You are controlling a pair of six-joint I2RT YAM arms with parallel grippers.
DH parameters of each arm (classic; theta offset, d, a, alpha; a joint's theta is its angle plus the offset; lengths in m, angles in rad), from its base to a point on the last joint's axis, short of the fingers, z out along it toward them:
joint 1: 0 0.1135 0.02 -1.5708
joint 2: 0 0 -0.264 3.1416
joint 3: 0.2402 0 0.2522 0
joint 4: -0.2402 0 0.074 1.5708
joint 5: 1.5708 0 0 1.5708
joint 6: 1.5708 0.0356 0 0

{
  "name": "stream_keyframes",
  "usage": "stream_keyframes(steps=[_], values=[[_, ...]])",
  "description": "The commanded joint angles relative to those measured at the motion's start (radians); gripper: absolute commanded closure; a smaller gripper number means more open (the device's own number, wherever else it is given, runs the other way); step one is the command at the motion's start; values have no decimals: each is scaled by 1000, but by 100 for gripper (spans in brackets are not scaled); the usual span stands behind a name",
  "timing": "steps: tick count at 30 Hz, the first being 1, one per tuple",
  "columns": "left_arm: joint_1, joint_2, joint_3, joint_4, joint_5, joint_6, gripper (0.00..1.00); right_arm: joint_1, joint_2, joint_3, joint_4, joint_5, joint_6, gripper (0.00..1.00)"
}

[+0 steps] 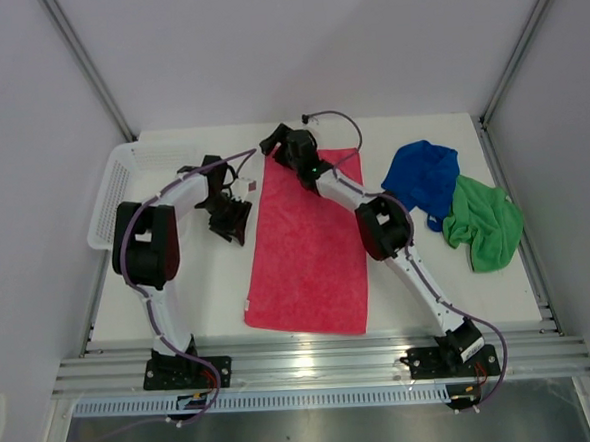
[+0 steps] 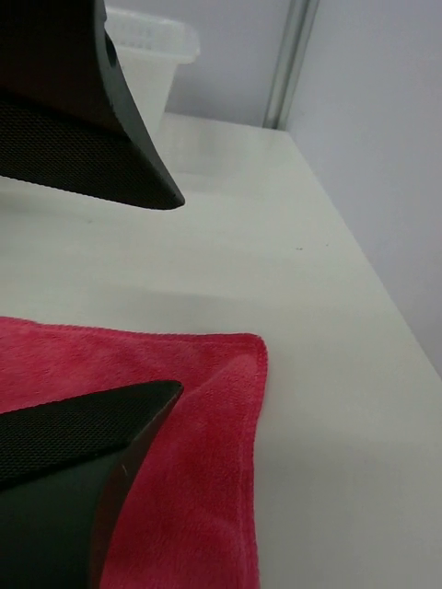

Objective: Roll the towels
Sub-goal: Flatten the towel

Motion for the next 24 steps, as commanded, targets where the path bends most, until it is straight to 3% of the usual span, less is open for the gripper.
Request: stream_keyframes(steps=[1,2,8,10,14,18,24], values=[[8,-109,-13,-27,58,26,52,-64,-273,-80,-78,-71,-131,23],[7,-120,-19,-29,59,28,52,-81,-304,-126,-119,-64,-157,25],[-16,-177,-61,-50,36,74,51,-213,-453,-310,-406,-5,-287,66],[-27,-178,-71,-67,26,78,51,-234,-448,-320,-489,47,-353,65],[-38,-165,-100,-78,36,64,51,-270,-404,-304,-511,27,-450,51],[-52,-155,-137,-66,29,45,51,-291,-337,-261,-551,38,-465,51],[-75,-137,-154,-57,39,37,51,-305,-297,-277,-514,-74,-452,52]])
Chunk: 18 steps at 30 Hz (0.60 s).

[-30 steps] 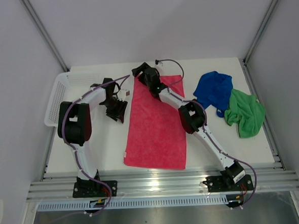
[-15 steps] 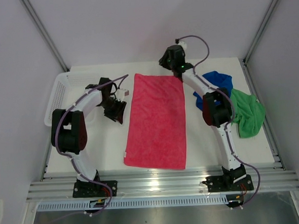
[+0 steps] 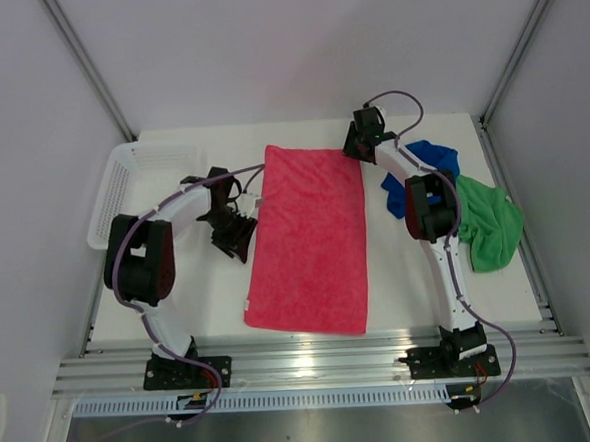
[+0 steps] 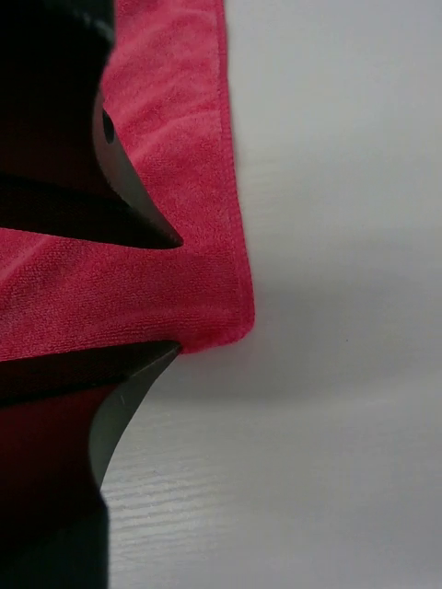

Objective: Roll the towels
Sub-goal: Flatten the towel

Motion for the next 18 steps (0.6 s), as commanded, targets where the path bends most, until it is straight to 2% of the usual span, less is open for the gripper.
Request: stream_keyframes(steps=[1,4,6,7,11,14,18], values=[[-9,10,-10,10,14,-9,51,3,8,15,-12,-56,-13,53],[-9,16,-17,13,13,-16,51,0,28,9,-18,-31,-2,62],[-9,14,-21,14,16,-16,51,-3,34,9,-25,5,7,76],[-9,14,-27,14,17,-16,51,-3,35,8,-31,27,14,78],[-11,19,-37,19,17,-16,50,-17,51,20,-28,53,27,81],[-11,24,-37,19,22,-19,50,-26,77,90,-67,76,30,82],[-12,15,-30,14,33,-18,50,-31,76,141,-85,66,18,78]])
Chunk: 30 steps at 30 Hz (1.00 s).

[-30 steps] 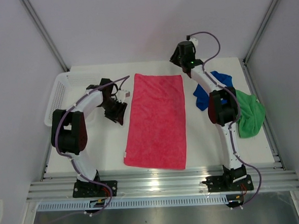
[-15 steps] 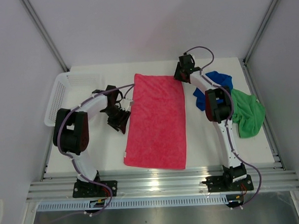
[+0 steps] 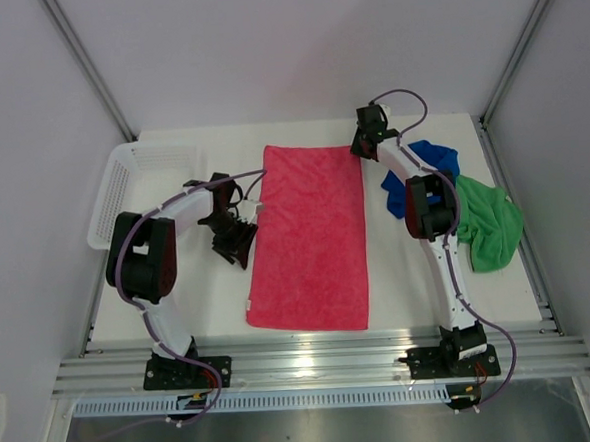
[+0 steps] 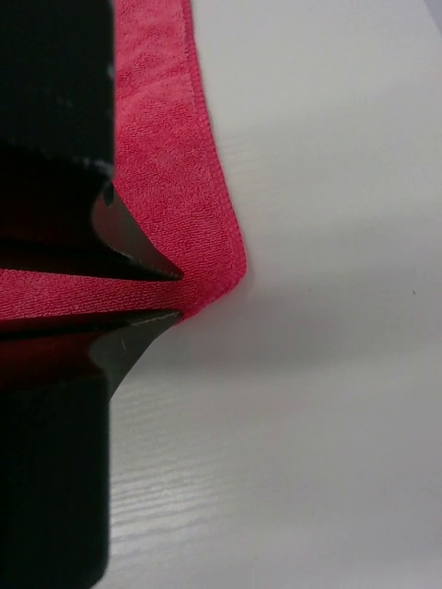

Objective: Roll the towels
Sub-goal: Flatten the towel, then fold the towel

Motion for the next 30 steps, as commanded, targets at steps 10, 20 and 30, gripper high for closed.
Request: stream_keyframes(steps=[10,20,30], values=[[-22,-124,-18,-21,19,50,50,2,-251,-125,-67,-6,-92,41],[-128,-289,-93,-27,-56,150,48,29,-708,-691,-137,19,-129,30],[-358,-481,-308,53,-189,241,47,288,-1157,-1291,-237,82,81,34]])
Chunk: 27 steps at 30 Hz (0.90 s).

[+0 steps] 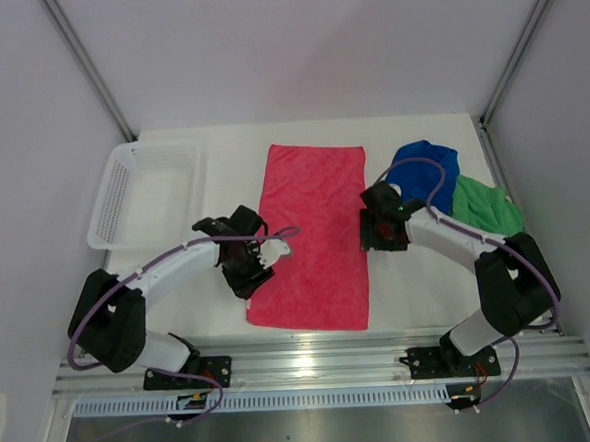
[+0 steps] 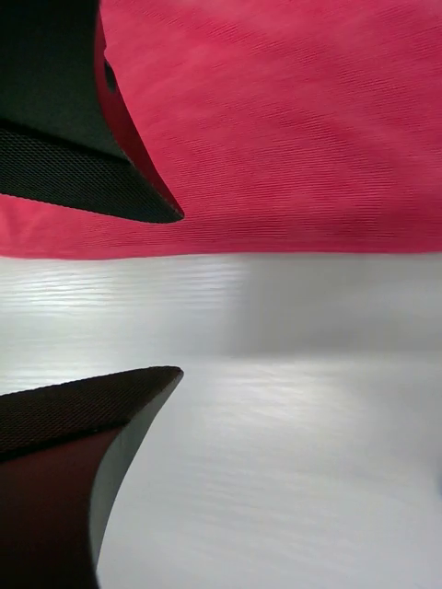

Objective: Roll the towels
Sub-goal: Fold the towel

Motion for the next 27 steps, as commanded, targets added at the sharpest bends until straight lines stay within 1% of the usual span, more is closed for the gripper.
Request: stream_keyframes(steps=[1,2,3,5,7,8,9,10,11,14,18,22,27], values=[[-70,-96,-88,56,-67,81,47,101,-172,-110,-64,14,117,34],[-104,-110,-101,67,-96,89,47,118,-199,-166,-74,-16,131,35],[-120,-130,-111,80,-107,94,48,142,-247,-190,-84,-19,162,36],[-167,-149,-148,90,-119,110,47,165,-290,-227,-124,-15,190,38],[-204,-184,-200,114,-125,139,47,209,-359,-288,-127,-30,238,38],[-251,-199,-216,125,-128,155,47,223,-382,-309,-120,-47,254,39],[-276,-214,-231,139,-131,169,47,237,-400,-348,-115,-85,268,40],[-300,-251,-280,165,-130,199,47,262,-417,-365,-118,-99,303,42],[-343,-268,-295,175,-124,216,47,276,-449,-380,-123,-110,320,43],[-394,-317,-351,214,-99,262,47,335,-496,-435,-121,-136,384,46],[-404,-322,-377,220,-98,307,47,417,-516,-475,-97,-125,453,49],[-407,-310,-406,260,-122,324,47,460,-474,-504,-22,-168,477,50],[-407,-252,-412,312,-122,278,48,492,-427,-507,-3,-171,484,52]])
